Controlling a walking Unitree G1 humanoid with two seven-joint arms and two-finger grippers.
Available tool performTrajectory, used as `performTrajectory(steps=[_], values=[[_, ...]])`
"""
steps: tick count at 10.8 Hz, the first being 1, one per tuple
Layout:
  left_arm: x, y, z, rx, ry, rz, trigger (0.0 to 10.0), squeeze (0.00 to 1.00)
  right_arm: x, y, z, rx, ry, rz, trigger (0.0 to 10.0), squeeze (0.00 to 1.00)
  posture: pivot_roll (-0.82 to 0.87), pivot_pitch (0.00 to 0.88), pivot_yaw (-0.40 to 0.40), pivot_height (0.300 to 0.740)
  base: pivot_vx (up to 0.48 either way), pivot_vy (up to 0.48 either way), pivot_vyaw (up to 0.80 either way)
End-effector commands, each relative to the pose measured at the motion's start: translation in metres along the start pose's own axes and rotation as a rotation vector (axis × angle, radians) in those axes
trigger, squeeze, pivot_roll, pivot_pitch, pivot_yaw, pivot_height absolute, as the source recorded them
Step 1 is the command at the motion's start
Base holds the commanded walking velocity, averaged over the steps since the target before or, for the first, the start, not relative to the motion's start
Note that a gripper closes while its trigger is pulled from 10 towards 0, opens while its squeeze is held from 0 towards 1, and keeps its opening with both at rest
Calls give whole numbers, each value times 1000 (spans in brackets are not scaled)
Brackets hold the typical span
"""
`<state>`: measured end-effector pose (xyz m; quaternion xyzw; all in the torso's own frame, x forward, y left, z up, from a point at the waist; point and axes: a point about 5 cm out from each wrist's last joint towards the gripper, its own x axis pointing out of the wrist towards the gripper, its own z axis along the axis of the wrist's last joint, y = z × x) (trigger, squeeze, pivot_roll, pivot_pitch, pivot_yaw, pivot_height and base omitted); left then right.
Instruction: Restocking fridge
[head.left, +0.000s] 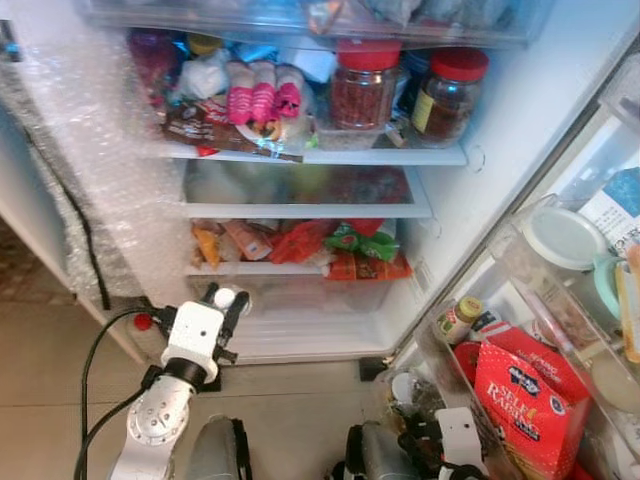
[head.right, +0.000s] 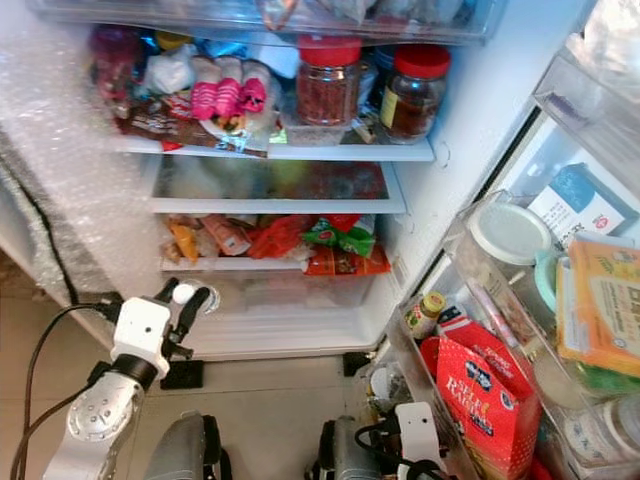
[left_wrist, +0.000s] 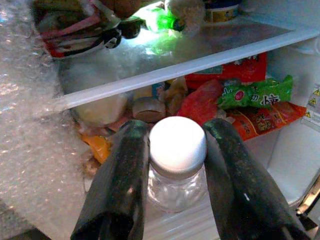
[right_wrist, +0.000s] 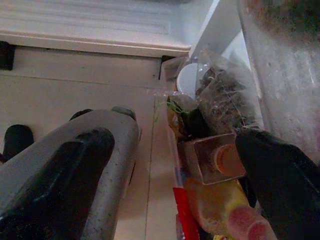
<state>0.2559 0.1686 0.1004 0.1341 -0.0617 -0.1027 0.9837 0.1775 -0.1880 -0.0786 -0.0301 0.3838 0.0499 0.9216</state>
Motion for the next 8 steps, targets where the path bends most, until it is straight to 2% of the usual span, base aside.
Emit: performTrajectory(steps=[1,2,8], values=[[2,-1,0,14,8,-2,10000,0,-15,6,-45,14,191,7,10000,0,-114,214,-63,625,0,0,0],[2,-1,0,14,7,1,10000,0,-15,6,-45,12,190,8,10000,0,-114,214,-62,610,0,0,0],[5,3,2,17,5,34,10000,0,-15,6,-44,12,186,9,10000,0,-111,214,-62,610,0,0,0]])
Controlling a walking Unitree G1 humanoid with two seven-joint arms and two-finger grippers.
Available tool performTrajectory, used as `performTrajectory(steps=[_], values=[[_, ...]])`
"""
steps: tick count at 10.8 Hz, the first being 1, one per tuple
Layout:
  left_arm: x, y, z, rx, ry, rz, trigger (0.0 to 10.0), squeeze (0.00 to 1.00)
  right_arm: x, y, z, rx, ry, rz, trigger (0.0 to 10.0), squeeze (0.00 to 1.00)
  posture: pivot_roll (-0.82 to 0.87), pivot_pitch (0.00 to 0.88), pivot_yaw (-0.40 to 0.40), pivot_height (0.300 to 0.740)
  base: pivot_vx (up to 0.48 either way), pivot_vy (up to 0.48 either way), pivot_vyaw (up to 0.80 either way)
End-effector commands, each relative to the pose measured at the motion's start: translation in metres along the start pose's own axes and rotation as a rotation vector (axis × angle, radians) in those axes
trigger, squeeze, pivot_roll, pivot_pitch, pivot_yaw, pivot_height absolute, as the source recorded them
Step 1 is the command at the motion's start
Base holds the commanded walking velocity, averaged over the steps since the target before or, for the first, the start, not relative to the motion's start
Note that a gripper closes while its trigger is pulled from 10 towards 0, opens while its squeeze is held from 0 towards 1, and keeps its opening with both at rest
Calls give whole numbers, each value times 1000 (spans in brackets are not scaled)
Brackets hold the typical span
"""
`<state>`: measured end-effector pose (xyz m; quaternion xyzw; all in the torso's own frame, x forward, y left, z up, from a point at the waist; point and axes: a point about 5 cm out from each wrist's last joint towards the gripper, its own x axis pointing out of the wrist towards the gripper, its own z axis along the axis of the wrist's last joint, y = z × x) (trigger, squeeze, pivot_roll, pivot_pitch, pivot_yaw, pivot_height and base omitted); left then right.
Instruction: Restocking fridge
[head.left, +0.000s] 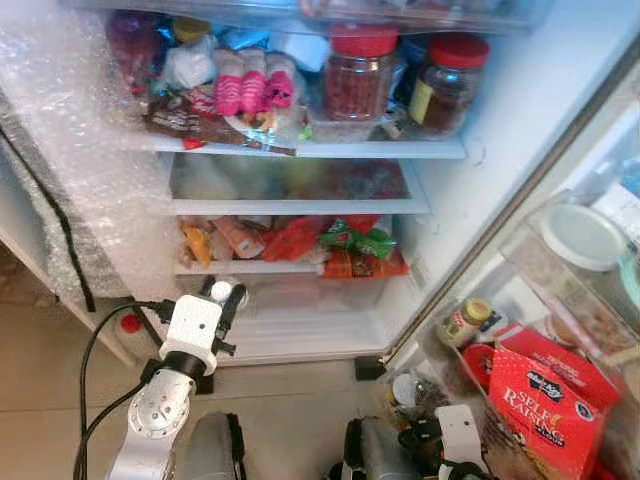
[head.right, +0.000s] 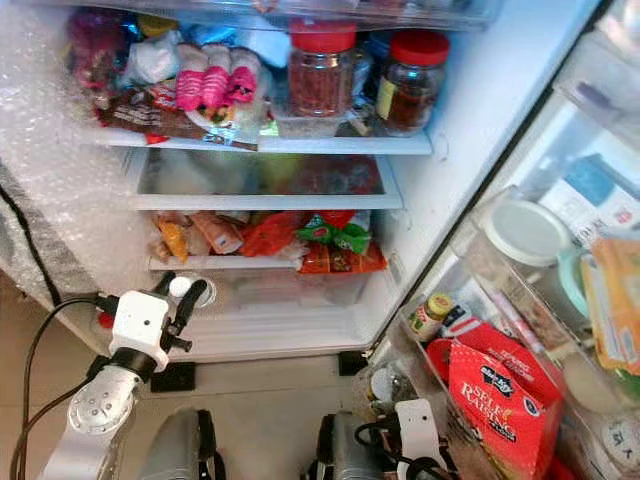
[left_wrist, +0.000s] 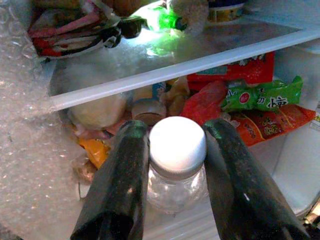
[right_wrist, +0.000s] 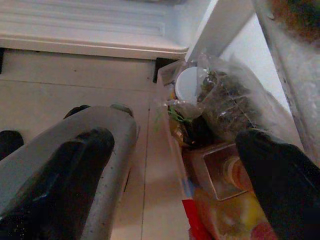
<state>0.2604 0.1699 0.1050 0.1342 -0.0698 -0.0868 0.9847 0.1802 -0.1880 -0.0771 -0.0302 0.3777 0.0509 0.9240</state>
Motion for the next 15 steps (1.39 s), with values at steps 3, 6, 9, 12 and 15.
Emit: performTrajectory(steps=[3,6,9,12,15], values=[[1,-1,-2,13,15,1,10000,0,-16,7,-47,23,190,10,10000,0,-112,209,-62,585,0,0,0],[2,-1,0,14,9,6,10000,0,-16,7,-47,16,191,9,10000,0,-111,202,-61,585,0,0,0],[4,0,7,16,-32,20,10000,0,-17,7,-47,21,188,12,10000,0,-110,194,-59,585,0,0,0],[11,5,20,29,-79,41,10000,0,-16,7,-46,15,182,18,10000,0,-110,202,-62,585,0,0,0],[12,5,18,27,-72,43,10000,0,-16,7,-45,16,176,20,10000,0,-109,210,-65,585,0,0,604]])
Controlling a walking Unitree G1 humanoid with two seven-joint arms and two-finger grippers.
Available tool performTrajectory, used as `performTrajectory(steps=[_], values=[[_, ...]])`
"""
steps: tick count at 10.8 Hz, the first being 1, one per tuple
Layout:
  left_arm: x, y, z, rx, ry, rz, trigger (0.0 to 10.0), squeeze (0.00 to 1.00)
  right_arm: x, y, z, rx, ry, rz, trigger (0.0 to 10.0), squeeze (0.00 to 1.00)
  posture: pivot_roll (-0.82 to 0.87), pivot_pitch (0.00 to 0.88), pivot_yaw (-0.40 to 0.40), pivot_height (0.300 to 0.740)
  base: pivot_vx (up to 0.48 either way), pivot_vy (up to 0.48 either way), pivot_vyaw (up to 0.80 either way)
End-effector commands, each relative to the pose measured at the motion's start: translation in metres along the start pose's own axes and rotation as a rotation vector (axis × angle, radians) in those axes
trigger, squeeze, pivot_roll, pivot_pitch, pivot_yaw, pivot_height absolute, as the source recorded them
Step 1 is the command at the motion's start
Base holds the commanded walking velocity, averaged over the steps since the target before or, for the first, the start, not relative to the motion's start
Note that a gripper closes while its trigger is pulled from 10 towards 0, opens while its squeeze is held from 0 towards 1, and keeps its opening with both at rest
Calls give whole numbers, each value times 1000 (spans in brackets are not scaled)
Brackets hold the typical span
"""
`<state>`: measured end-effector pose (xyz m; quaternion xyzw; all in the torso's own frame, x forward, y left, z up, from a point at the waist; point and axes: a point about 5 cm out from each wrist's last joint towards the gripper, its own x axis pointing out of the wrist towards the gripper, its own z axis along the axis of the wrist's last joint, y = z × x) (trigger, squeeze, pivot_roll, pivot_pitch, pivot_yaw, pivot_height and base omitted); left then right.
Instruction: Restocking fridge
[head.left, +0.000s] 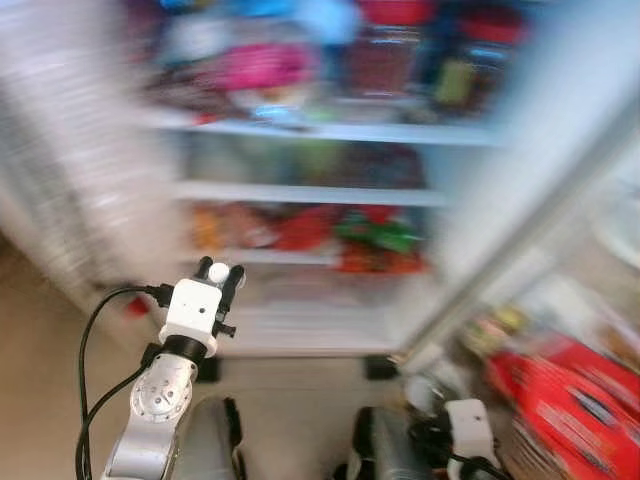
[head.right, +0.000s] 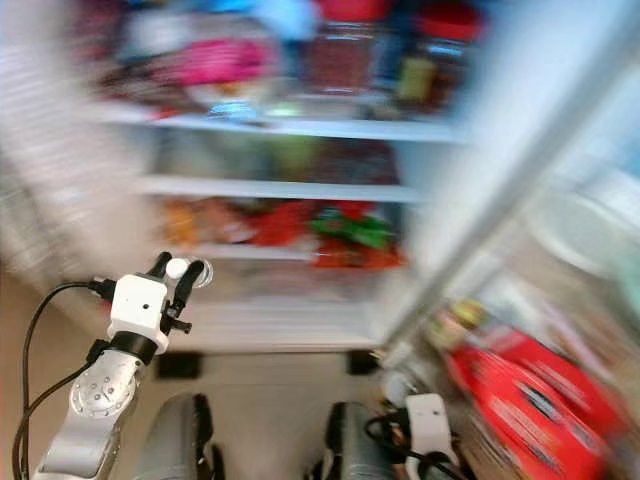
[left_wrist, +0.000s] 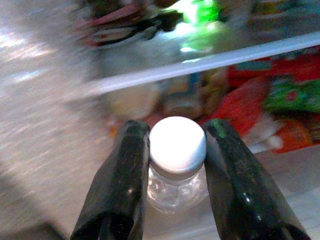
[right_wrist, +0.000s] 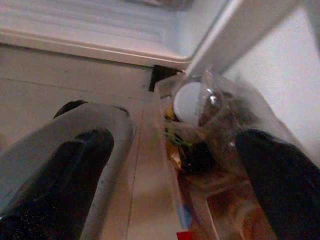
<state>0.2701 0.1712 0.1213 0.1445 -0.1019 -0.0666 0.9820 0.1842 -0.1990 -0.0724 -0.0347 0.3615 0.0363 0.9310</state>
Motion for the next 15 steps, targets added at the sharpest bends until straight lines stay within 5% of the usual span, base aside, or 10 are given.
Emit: performTrajectory(steps=[1,10,15], values=[[2,-2,5,1,-18,-15,10000,0,-17,17,-50,20,213,44,10000,0,-110,211,-65,585,0,0,0],[2,-3,6,6,-21,-37,10000,0,-17,18,-51,8,223,52,10000,0,-107,213,-66,585,0,0,0],[3,-5,8,2,-27,-52,10000,0,-17,19,-51,9,225,57,10000,0,-104,208,-63,585,252,0,0]])
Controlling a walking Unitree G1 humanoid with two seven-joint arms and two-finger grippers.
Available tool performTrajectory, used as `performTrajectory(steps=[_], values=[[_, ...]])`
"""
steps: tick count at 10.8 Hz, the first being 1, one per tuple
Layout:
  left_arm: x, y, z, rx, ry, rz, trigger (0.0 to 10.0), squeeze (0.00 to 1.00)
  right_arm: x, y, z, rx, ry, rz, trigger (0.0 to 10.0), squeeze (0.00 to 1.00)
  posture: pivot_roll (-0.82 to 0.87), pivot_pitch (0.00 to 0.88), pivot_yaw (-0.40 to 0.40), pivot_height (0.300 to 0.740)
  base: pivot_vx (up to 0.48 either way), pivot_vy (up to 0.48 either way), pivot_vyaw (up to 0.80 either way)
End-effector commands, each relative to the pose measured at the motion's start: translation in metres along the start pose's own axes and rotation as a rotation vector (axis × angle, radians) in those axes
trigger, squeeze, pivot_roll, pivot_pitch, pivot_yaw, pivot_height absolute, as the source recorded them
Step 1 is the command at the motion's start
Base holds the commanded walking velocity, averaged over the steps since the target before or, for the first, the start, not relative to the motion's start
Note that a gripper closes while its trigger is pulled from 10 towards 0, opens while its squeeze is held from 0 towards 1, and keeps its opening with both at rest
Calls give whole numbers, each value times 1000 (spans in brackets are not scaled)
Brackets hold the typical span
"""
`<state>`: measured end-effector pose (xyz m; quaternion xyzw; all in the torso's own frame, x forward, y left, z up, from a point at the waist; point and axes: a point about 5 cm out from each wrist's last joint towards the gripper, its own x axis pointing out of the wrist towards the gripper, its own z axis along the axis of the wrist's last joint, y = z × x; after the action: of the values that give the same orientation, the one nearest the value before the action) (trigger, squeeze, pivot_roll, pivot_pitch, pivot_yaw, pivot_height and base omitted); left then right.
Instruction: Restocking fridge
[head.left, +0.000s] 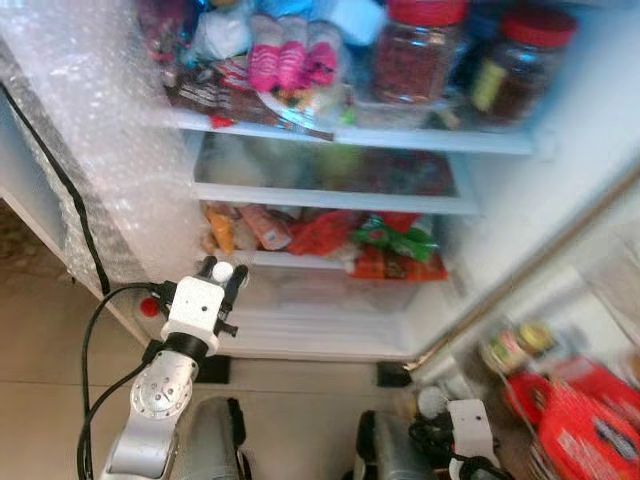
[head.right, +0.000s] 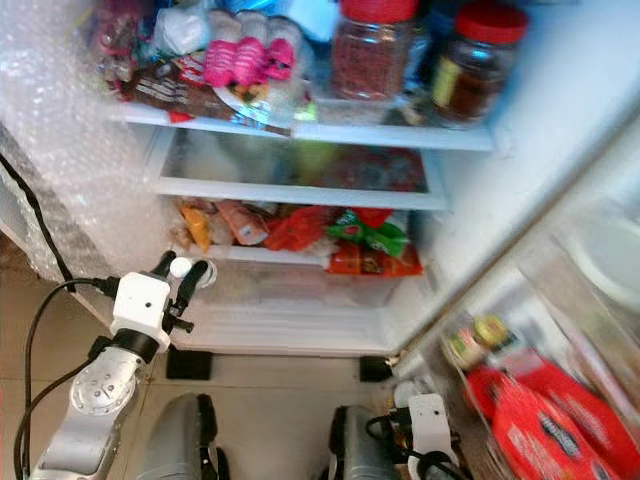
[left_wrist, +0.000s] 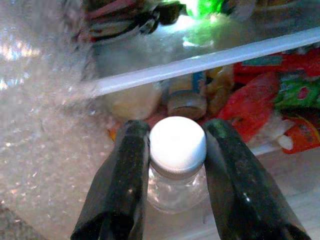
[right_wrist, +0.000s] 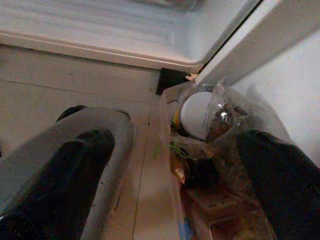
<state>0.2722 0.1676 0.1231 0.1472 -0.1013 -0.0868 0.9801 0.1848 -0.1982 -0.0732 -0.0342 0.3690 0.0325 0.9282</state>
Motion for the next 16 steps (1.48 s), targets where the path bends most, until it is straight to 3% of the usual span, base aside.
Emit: performTrajectory(steps=[1,8,14,16], values=[[1,-2,6,2,-26,-14,10000,0,-17,18,-51,3,210,64,10000,0,-104,206,-62,585,270,0,0],[1,-12,21,-1,-77,-75,10000,0,-17,18,-51,-1,210,68,10000,0,-101,192,-60,585,226,0,0],[12,-24,72,111,-270,-187,10000,0,-17,18,-52,4,213,65,10000,0,-104,208,-63,585,0,0,0],[17,-21,84,133,-315,-176,10000,0,-17,18,-52,8,212,63,10000,0,-103,211,-62,585,0,0,0]])
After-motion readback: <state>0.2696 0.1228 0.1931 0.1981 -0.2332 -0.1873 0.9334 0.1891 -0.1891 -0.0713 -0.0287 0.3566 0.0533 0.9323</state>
